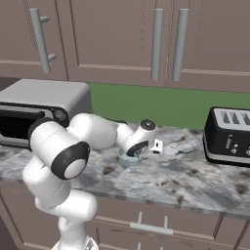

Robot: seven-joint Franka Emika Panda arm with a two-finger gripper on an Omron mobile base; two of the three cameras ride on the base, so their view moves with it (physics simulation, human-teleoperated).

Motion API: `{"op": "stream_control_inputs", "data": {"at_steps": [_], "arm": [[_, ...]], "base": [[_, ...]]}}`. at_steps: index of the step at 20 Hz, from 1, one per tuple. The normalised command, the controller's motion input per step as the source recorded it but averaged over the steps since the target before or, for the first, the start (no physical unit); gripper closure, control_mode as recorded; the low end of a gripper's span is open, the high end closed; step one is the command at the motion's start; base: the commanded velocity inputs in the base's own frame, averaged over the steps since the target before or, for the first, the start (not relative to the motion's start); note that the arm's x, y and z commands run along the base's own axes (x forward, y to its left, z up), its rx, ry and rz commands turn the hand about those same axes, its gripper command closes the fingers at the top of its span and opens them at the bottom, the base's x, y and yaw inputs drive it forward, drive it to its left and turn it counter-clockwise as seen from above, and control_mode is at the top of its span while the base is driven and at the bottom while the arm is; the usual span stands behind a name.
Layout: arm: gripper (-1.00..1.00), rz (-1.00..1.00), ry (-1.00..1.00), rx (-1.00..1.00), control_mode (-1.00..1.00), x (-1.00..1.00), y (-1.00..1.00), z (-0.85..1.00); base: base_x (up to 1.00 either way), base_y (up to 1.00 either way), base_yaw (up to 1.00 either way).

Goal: Place the tupperware on the second highest shelf of the fridge. Make space for the tupperware among the existing items by rearranging them on the shelves if needed. Close the fridge door when finished.

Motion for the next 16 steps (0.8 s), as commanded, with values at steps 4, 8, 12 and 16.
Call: {"op": "stream_control_inputs", "data": {"at_steps": [4,8,12,16], "arm": [[1.00,0.00,-0.13,0.00,-1.00,-0.58,0.29,0.94],[1.00,0.00,-0.22,-0.01,-1.00,-0.76,0.48,1.00],[1.00,0.00,-0.11,-0.02,-1.00,-0.87,0.57,1.00],[1.00,0.00,-0.04,0.00,-1.00,-1.00,0.57,1.00]], "base": [[0.00,0.00,0.00],[0.00,0.00,0.00],[0.00,0.00,0.00],[0.00,0.00,0.00]]}}
